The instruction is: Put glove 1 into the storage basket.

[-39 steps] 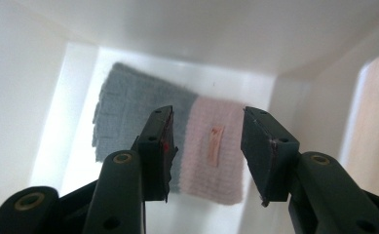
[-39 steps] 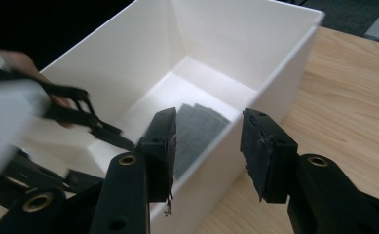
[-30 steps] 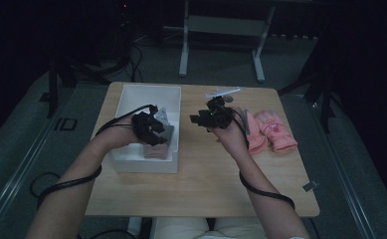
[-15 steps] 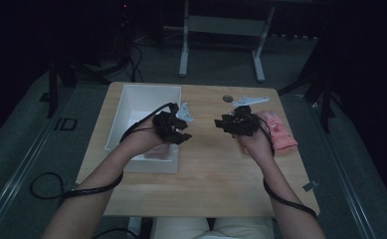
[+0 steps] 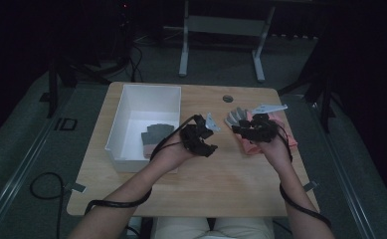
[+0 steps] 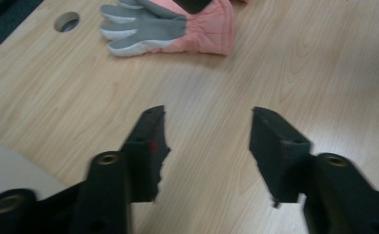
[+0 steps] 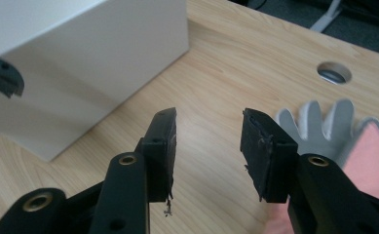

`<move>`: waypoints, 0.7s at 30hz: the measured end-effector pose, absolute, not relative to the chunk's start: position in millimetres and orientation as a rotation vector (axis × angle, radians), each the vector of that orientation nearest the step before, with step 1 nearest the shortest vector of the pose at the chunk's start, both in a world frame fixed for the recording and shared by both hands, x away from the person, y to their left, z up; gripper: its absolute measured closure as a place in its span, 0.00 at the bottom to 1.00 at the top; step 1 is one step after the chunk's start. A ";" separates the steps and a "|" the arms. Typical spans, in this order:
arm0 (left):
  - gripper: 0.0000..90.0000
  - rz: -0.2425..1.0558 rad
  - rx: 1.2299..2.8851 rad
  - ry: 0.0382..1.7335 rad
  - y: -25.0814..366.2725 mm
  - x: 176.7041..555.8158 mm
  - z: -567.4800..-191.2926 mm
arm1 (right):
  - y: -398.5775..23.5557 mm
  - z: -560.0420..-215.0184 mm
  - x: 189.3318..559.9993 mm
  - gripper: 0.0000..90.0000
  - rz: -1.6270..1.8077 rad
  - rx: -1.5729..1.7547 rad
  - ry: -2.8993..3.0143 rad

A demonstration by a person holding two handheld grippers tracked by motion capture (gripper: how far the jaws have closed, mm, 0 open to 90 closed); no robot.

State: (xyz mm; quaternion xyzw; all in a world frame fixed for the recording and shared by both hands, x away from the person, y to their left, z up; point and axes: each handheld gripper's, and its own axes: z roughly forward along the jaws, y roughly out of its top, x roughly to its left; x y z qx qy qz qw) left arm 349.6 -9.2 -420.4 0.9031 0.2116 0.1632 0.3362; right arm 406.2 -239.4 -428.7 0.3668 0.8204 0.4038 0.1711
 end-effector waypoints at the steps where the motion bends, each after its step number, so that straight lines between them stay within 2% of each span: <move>1: 0.51 0.411 2.347 0.537 -12.7 348.1 -424.4 | -242.8 -430.3 405.4 0.63 1.142 1.044 2.326; 4: 0.50 0.439 2.332 0.512 -22.7 342.9 -437.1 | -252.6 -435.8 403.9 0.63 1.138 1.062 2.325; 7: 0.47 0.401 2.315 0.511 -29.4 341.1 -450.0 | -261.5 -440.8 403.5 0.63 1.114 1.079 2.320; 13: 0.20 0.365 2.321 0.508 -38.5 338.0 -474.8 | -275.8 -448.0 404.4 0.64 1.108 1.102 2.297; 18: 0.06 0.325 2.317 0.486 -41.4 334.4 -489.1 | -280.6 -453.2 404.7 0.65 1.074 1.082 2.306; 21: 0.02 0.305 2.276 0.476 -40.9 324.5 -510.0 | -286.0 -459.7 407.7 0.65 1.052 1.038 2.323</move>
